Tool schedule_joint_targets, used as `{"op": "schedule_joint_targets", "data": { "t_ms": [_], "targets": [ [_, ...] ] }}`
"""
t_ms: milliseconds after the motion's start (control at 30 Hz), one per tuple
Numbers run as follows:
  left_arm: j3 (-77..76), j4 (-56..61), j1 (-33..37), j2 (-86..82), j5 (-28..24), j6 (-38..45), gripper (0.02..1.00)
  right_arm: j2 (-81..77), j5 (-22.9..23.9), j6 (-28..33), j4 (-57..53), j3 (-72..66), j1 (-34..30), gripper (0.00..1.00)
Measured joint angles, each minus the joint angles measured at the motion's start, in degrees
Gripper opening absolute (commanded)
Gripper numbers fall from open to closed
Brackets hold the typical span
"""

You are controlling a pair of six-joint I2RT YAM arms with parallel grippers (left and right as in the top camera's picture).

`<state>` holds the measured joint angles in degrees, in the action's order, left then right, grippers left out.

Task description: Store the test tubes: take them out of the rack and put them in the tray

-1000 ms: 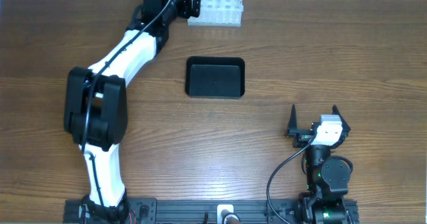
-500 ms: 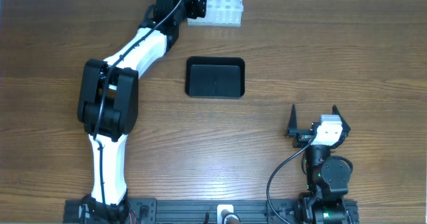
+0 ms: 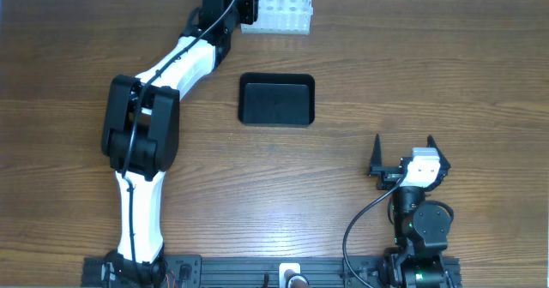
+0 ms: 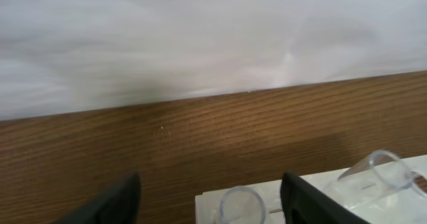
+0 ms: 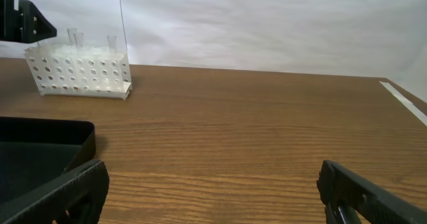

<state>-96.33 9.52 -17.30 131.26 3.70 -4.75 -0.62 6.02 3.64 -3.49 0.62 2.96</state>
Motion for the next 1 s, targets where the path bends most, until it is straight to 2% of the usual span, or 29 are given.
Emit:
{"op": "schedule_joint_targets", "data": {
  "t_ms": [267, 433, 733, 1000],
  "targets": [
    [-0.02, 0.35, -0.26, 1.33, 0.00, 0.00, 0.492, 0.00, 0.00, 0.00, 0.02, 0.00, 0.00, 0.991],
    [-0.07, 1.07, -0.48, 1.40, 0.00, -0.02, 0.474, 0.00, 0.00, -0.04, 0.00, 0.00, 0.00, 0.993],
    [-0.22, 1.81, -0.48, 1.40, 0.00, -0.22, 0.301, 0.00, 0.00, -0.02, 0.02, 0.00, 0.00, 0.991],
    [-0.22, 1.84, -0.48, 1.40, 0.00, -0.22, 0.187, 0.00, 0.00, 0.00, 0.00, 0.00, 0.00, 0.993]
  ]
}}
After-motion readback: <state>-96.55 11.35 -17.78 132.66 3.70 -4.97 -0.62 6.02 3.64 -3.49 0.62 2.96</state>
